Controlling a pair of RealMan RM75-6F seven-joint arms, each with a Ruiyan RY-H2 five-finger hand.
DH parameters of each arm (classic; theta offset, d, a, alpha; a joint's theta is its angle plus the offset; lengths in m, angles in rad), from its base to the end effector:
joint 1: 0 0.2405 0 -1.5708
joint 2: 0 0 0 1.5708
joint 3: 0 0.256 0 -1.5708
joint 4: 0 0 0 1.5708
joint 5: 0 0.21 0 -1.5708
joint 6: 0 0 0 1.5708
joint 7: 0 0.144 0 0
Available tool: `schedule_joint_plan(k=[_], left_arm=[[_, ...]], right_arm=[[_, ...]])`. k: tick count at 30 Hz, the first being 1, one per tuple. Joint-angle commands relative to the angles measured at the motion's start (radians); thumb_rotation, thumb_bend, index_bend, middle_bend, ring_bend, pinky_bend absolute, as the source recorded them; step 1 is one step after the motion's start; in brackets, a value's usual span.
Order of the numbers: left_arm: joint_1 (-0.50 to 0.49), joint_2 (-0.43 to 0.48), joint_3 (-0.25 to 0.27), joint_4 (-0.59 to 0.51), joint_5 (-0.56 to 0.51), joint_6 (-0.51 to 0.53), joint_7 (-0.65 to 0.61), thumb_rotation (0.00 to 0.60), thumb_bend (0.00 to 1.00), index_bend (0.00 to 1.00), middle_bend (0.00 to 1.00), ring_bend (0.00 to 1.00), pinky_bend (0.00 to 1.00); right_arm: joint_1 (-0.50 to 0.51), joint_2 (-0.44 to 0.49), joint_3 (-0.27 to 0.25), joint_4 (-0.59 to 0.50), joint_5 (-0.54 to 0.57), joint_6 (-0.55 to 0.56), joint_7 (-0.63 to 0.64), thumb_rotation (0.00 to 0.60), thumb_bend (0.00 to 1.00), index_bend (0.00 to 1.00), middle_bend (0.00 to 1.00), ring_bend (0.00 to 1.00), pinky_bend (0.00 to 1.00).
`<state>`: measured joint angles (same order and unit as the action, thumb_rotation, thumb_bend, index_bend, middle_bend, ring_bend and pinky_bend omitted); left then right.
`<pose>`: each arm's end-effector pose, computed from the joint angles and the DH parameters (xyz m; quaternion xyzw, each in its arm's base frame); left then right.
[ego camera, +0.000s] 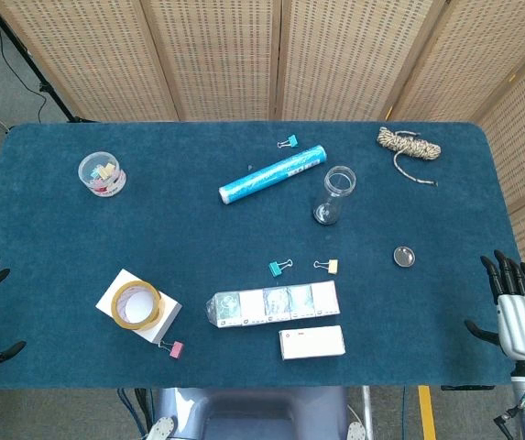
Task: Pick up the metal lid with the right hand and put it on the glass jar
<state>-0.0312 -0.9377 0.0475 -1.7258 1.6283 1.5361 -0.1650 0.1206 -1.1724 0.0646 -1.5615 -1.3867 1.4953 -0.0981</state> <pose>-0.2975 0.1428 0.1920 -0.6065 -0.4240 -0.4061 0.5360 -0.3228 -0.1954 0.1563 0.5773 -0.3687 0.3588 0.6341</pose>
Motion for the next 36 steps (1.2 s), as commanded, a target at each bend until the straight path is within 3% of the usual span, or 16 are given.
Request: schedule_joint_plan(k=[1,14,23,32,36], left_arm=[[-0.001,-0.001,-0.002,-0.002,-0.006,-0.005,0.005,0.600,0.00,0.00,0.00,0.00,0.00],[-0.002,0.000,-0.001,-0.003,-0.003,-0.009,0.004,0.600,0.00,0.00,0.00,0.00,0.00],[-0.010,0.008,-0.005,-0.004,-0.020,-0.027,-0.016,0.600,0.00,0.00,0.00,0.00,0.00],[-0.020,0.023,-0.004,0.004,-0.023,-0.046,-0.053,0.600,0.00,0.00,0.00,0.00,0.00],[-0.025,0.029,-0.007,0.006,-0.035,-0.057,-0.067,0.600,0.00,0.00,0.00,0.00,0.00]], right_arm=[[-0.004,0.002,0.006,0.004,0.010,-0.013,0.014,0.600,0.00,0.04,0.00,0.00,0.00],[0.049,-0.059,0.054,0.087,0.013,-0.083,0.086,0.600,0.00,0.17,0.00,0.00,0.00],[0.183,-0.119,0.163,0.107,0.200,-0.311,0.067,0.600,0.00,0.25,0.00,0.00,0.00],[0.305,-0.218,0.209,0.228,0.352,-0.492,-0.003,0.600,0.00,0.33,0.00,0.00,0.00],[0.343,-0.260,0.231,0.274,0.421,-0.534,-0.027,0.600,0.06,0.34,0.00,0.00,0.00]])
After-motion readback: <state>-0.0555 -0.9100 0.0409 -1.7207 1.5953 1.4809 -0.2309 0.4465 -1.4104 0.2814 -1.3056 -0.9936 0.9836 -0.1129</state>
